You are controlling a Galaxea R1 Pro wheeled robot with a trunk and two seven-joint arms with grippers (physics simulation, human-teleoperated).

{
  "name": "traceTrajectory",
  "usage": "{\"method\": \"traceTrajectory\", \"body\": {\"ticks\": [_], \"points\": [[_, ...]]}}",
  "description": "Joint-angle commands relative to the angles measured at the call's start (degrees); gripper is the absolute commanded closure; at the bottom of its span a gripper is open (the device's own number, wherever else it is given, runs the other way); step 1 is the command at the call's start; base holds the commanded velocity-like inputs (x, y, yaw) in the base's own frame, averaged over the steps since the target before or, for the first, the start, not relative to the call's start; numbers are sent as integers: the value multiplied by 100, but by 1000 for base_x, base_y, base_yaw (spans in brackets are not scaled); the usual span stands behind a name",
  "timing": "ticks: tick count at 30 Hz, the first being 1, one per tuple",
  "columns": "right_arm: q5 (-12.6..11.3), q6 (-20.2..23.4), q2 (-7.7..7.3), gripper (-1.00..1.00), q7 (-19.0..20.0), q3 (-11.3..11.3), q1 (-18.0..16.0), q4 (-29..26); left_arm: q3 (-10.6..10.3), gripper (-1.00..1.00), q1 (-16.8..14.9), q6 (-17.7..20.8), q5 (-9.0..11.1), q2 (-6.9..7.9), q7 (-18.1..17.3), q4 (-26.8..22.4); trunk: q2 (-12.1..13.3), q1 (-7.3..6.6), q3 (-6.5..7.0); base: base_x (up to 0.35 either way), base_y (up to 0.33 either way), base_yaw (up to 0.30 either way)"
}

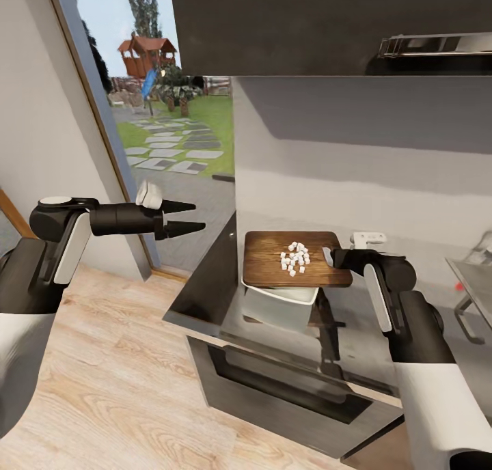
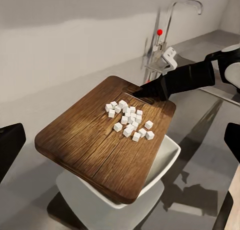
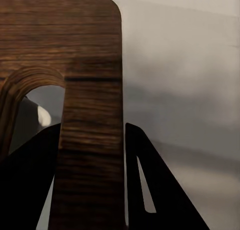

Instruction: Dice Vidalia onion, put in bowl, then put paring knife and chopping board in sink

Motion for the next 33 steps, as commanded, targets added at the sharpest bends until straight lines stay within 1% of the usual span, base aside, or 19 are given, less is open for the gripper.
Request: {"method": "traceTrajectory", "body": {"ticks": [1,9,22,33], "points": [[-43,24,-1,100,-21,0,-5,-4,-8,-100,-6,39,33,5,7,0,-4,0,-6,0,0,0],[-43,22,-1,100,-21,10,-5,-3,-8,-100,-6,39,33,5,6,0,-4,0,-6,0,0,0],[-43,23,-1,100,-21,26,-5,-4,-7,-100,-6,39,33,5,7,0,-4,0,73,0,0,0],[-43,24,-1,100,-21,29,-5,-2,-7,-100,-6,39,33,5,7,0,-4,0,115,0,0,0]]}}
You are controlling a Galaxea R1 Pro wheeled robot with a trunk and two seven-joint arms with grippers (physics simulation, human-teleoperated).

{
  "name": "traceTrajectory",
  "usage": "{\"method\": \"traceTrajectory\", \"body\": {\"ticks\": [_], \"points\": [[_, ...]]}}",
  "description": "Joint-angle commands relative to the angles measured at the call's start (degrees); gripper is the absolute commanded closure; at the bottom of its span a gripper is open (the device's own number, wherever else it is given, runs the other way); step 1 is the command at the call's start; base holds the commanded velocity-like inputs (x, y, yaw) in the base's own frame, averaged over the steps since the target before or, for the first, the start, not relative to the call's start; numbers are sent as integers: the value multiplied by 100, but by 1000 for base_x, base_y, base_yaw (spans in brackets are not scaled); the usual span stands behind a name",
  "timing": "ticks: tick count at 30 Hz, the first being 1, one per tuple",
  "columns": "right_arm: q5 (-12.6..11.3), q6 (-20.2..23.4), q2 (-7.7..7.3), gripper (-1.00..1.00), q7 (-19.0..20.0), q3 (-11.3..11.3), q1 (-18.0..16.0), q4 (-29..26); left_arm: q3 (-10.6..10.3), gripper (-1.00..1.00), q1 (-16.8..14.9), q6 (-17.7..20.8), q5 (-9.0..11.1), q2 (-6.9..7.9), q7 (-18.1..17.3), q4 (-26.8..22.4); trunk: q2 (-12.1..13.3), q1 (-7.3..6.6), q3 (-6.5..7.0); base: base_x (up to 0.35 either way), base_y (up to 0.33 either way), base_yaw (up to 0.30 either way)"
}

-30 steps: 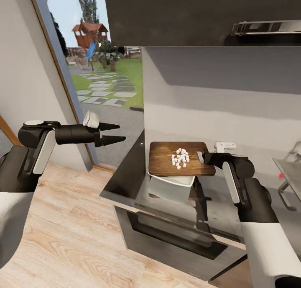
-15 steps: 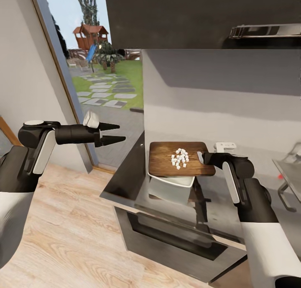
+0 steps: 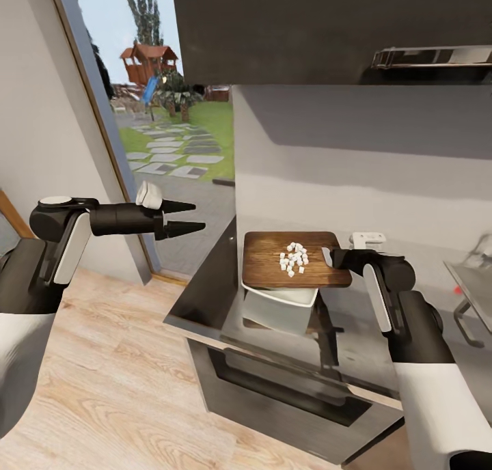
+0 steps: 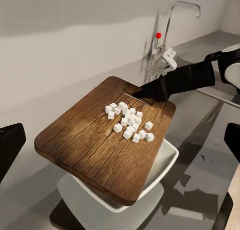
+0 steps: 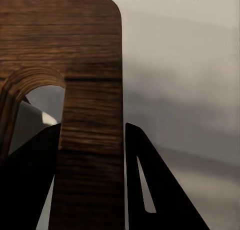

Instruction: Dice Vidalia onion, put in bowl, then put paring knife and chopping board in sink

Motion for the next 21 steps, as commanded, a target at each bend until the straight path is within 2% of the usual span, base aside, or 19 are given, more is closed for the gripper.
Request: {"method": "traceTrajectory", "body": {"ticks": [1,9,21], "points": [[-40,23,-1,100,-22,-1,-5,-6,-9,-100,-6,39,33,5,7,0,-4,0,-5,0,0,0],[-40,24,-1,100,-22,-3,-5,-5,-9,-100,-6,39,33,5,7,0,-4,0,-4,41,0,0],[-40,24,-1,100,-22,-1,-5,-4,-9,-100,-6,39,33,5,7,0,-4,0,-3,120,0,0]]}}
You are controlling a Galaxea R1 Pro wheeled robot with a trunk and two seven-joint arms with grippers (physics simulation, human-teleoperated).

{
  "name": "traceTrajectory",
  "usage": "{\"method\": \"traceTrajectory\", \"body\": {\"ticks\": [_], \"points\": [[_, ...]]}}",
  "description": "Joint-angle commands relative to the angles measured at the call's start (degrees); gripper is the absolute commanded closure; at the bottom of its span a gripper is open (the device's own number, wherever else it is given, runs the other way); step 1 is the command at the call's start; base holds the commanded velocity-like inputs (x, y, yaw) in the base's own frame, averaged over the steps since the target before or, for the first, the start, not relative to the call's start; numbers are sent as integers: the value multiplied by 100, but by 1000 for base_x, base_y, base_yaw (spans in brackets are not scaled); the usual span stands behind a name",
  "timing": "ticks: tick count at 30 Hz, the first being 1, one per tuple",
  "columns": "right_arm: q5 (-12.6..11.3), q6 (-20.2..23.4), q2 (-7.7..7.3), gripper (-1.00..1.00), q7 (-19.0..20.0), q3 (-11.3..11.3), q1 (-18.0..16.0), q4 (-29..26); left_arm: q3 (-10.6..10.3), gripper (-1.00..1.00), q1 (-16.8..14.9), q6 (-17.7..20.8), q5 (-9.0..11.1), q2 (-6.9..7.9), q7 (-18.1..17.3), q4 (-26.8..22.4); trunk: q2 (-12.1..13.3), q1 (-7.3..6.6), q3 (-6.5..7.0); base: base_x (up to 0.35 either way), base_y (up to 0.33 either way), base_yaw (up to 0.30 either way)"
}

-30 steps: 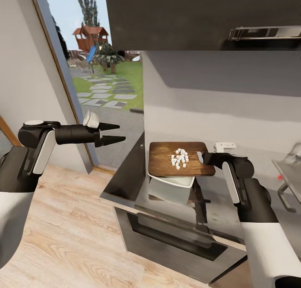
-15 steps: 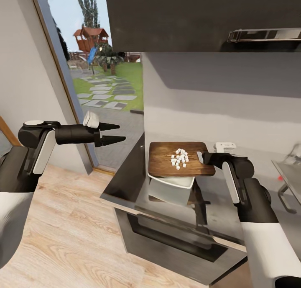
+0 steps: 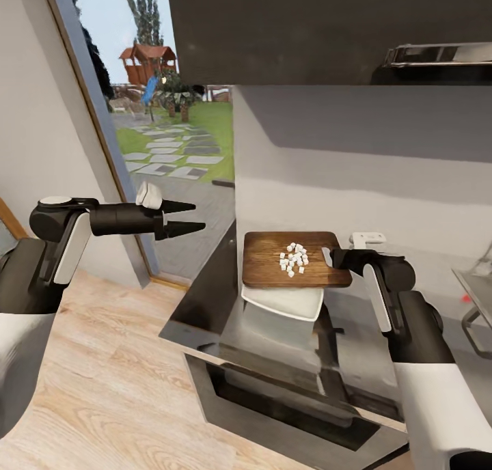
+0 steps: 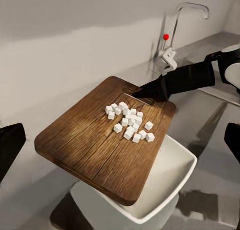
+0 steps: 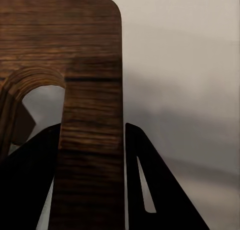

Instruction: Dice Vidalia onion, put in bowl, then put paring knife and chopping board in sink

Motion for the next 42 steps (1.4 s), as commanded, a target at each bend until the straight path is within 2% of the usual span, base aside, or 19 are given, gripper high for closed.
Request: {"method": "traceTrajectory", "body": {"ticks": [1,19,42], "points": [[-40,24,-1,100,-22,-1,-5,-5,-9,-100,-6,39,33,5,7,1,-4,2,-6,133,0,0],[-40,24,-1,100,-22,-1,-5,-7,-9,-100,-6,39,33,5,7,1,-4,2,5,33,0,0],[-40,24,-1,100,-22,-5,-5,-5,-9,-100,-6,39,33,5,7,1,-4,2,174,0,0,0]]}}
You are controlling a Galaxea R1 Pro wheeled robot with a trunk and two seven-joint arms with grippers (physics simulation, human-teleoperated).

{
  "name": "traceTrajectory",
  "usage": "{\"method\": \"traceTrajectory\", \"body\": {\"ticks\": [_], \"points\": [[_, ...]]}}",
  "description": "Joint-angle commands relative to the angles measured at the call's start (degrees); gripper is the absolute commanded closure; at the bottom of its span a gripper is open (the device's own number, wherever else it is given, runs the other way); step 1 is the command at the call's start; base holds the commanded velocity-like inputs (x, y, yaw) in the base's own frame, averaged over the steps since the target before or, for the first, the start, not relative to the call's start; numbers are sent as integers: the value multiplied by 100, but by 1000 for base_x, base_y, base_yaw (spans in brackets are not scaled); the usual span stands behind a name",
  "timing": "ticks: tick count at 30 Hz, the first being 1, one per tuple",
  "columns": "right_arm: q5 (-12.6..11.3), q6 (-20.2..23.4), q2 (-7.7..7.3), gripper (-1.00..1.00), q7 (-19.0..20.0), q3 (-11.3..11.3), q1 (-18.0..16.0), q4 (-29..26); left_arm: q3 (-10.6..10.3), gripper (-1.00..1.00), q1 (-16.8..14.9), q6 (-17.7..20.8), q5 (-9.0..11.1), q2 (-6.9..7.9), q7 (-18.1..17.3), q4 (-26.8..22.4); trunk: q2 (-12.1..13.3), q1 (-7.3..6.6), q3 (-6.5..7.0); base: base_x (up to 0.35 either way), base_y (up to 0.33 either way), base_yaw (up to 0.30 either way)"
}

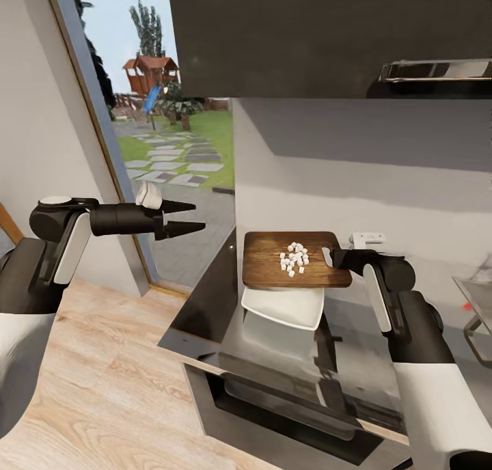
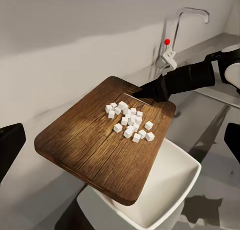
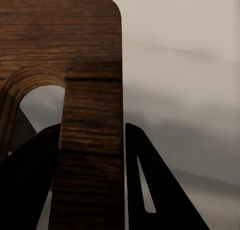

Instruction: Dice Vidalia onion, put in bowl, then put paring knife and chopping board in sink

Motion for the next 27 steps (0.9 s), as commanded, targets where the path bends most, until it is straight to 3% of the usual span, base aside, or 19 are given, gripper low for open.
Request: {"method": "traceTrajectory", "body": {"ticks": [1,27], "points": [[-42,24,-1,100,-21,1,-5,-6,-8,-100,-6,39,32,5,7,0,-4,0,-3,0,0,0],[-44,19,-1,100,-21,36,-5,-5,-8,-100,-6,39,32,5,7,0,-4,0,5,0,0,0]]}}
